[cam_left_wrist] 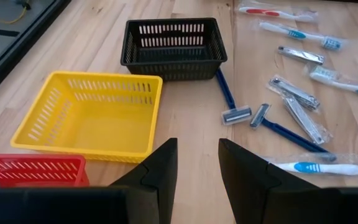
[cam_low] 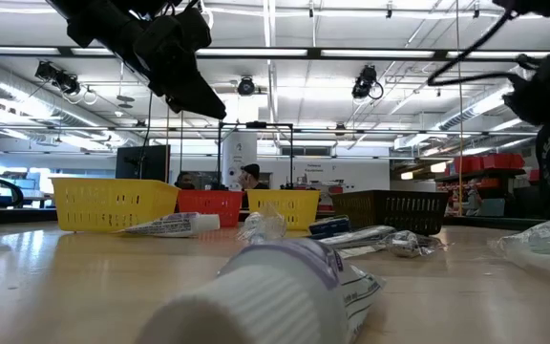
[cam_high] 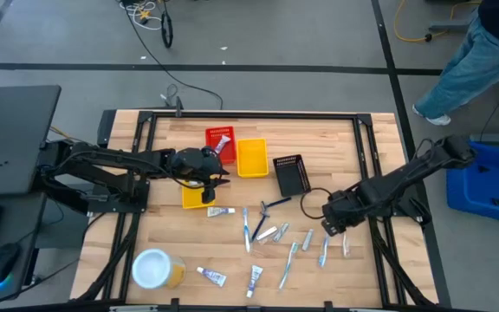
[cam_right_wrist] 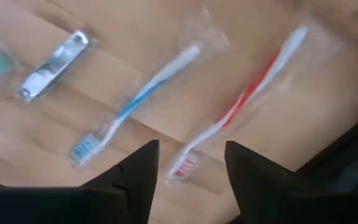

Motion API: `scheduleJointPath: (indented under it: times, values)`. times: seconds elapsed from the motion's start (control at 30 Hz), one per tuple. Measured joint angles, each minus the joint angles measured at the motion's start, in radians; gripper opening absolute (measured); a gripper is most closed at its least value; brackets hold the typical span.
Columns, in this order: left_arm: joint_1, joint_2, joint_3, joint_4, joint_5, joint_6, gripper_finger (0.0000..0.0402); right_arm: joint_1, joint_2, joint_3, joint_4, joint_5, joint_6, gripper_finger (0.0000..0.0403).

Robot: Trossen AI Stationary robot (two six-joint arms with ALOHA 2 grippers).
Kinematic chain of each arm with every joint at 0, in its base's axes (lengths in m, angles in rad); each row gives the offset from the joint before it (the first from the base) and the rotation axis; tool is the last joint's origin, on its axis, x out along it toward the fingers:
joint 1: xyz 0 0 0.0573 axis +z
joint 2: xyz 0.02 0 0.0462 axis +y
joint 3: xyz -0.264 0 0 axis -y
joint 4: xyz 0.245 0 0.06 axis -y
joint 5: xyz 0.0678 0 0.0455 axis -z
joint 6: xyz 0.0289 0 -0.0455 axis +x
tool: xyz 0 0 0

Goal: Pick & Place Travel size toiletries
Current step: Put the orange toothbrush into the right yellow bin

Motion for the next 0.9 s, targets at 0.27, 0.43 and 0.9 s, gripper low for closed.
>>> scheduleJointPath:
  times: [0.27, 0.43, 0.9]
  values:
    - [0.0, 0.0, 0.0, -0.011, 0.002, 0.011, 0.0125, 0.013, 0.0, -0.104, 0.052, -0.056, 0.146, 0.0174]
    - [0.0, 0.0, 0.0, -0.012, 0.002, 0.008, 0.0125, 0.014, 0.001, -0.147, 0.067, -0.055, 0.182, 0.0178]
    - [0.0, 0.0, 0.0, -0.013, 0.002, 0.011, 0.0125, 0.015, -0.003, -0.293, 0.215, -0.053, 0.192, 0.0087]
